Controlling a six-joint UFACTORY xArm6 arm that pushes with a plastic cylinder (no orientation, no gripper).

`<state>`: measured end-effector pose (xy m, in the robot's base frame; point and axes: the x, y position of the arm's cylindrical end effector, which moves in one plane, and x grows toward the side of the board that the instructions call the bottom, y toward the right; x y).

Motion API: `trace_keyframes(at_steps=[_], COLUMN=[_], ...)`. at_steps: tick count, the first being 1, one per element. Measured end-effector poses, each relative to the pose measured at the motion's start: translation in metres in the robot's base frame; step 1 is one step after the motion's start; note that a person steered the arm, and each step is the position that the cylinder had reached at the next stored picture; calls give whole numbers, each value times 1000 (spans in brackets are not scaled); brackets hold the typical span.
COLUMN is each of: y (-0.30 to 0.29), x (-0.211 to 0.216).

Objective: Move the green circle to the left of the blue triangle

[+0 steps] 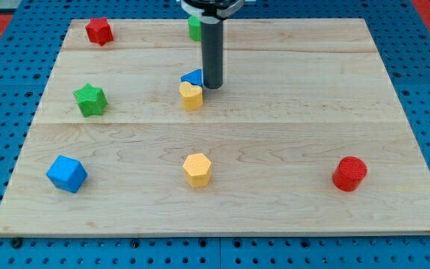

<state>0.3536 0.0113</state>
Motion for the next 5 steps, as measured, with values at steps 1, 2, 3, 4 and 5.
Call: trace_keyframes(at_steps=[1,2,3,4,5], y=[96,98,36,-44,-62], x=[-58,-130,-161,-159,-140])
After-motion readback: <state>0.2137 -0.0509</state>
